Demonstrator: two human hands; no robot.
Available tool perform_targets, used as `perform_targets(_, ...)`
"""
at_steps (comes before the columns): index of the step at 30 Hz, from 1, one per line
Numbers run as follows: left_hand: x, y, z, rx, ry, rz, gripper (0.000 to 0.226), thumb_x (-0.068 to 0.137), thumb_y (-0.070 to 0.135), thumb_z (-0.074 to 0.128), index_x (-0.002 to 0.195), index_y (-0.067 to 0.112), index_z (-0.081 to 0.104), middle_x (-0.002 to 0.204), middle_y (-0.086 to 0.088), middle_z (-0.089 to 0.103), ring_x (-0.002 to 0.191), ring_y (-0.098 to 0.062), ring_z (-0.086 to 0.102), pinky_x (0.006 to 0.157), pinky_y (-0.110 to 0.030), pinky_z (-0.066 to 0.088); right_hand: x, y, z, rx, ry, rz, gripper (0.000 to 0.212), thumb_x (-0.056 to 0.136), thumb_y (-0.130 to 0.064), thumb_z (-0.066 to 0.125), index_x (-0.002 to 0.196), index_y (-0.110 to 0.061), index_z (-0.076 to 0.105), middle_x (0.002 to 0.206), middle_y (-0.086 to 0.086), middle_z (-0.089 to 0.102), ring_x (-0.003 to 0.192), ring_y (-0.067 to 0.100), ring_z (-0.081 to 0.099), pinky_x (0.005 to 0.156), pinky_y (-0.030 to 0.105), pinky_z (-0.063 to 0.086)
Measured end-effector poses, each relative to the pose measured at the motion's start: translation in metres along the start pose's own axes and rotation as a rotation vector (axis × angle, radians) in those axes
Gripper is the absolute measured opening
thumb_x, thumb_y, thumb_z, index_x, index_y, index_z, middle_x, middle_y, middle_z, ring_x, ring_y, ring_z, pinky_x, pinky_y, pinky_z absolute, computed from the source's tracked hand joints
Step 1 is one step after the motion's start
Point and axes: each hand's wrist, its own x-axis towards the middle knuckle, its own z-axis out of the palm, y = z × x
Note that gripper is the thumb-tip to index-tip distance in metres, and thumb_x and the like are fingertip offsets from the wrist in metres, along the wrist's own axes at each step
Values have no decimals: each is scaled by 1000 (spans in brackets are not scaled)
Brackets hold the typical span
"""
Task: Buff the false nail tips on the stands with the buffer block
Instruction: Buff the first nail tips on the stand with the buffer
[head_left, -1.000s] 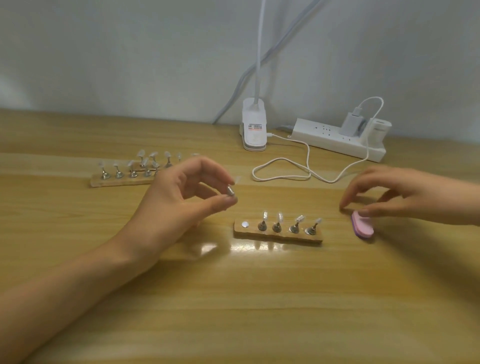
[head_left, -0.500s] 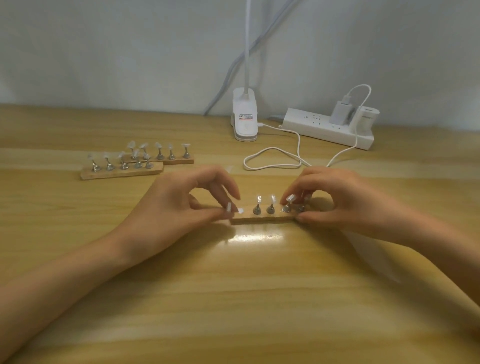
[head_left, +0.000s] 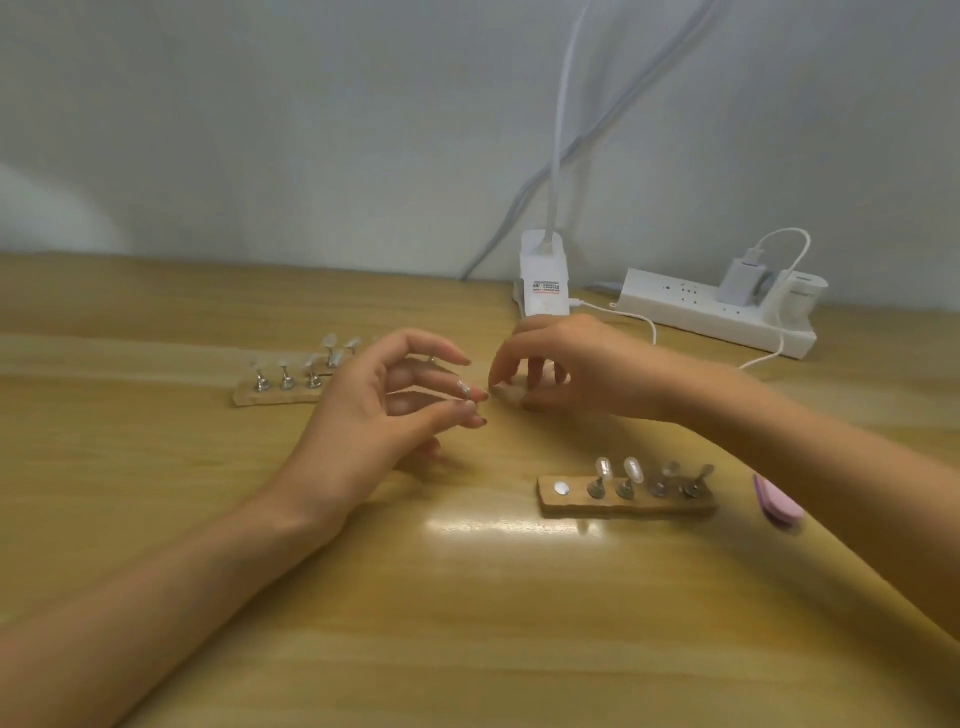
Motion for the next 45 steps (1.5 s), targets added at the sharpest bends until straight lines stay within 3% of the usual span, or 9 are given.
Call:
perform_targets(6,2,-4,-1,1,-8,-17,31,77,11,79,103,18,64,87,-6,77,85,-23,75,54,-23,54,10,1,-1,-93,37,0,6,89,-17,74,90,-22,70,84,-16,62,79,4,60,70,24,51)
perform_targets(9,2,-5,-1,-11,-30,-11,30,78,9,79,102,20,65,86,-7,77,88,-27,73,54,-24,54,5,3,-4,15,19,65,7,89,-14,74,91,-20,71,84,-16,65,79,2,62,68,13,46)
perform_targets(13,2,-8,-1,-15,-62,-14,31,80,6,78,105,20,64,86,-5,77,87,-22,74,53,-24,54,-9,13,-19,183,-10,132,17,88,-11,76,97,-25,76,92,-14,72,81,1,67,68,13,51)
perform_targets(17,2,-8,-1,-14,-85,-16,34,77,13,80,107,20,63,87,-4,77,88,-20,74,54,-24,54,-16,17,-19,184,-75,104,26,81,-13,83,103,-25,75,87,-13,69,79,-2,63,68,11,44)
perform_targets(20,2,-7,-1,-22,-92,-16,40,71,23,79,108,21,63,87,-4,77,88,-20,74,55,-23,54,-13,14,-12,178,-28,74,21,82,-14,82,100,-20,75,82,-11,67,76,-1,59,67,9,41)
perform_targets(33,1,-7,2,-12,-131,-12,43,72,20,81,110,21,62,87,-7,76,83,-18,74,55,-23,53,-16,8,-1,187,49,63,18,84,-24,81,94,-15,69,81,-12,62,73,-3,55,64,11,43)
perform_targets(37,0,-7,3,32,-143,33,42,80,5,80,113,22,60,85,-6,76,85,-17,73,56,-25,54,-25,-3,-11,373,157,112,16,82,-23,80,91,-12,72,87,-7,72,73,-1,61,64,12,46)
perform_targets(40,-2,-5,5,55,-159,77,51,81,5,80,121,27,56,85,-4,77,89,-19,74,58,-23,54,-40,-26,-17,602,247,8,25,77,-31,79,92,-12,71,87,-2,75,78,9,70,49,19,50)
perform_targets(45,-6,-2,9,61,-168,132,66,80,0,80,130,31,51,80,-3,76,78,-14,73,56,-25,53,-61,-62,-10,545,347,-87,26,75,-33,79,94,-17,74,81,-5,75,77,15,74,46,23,56)
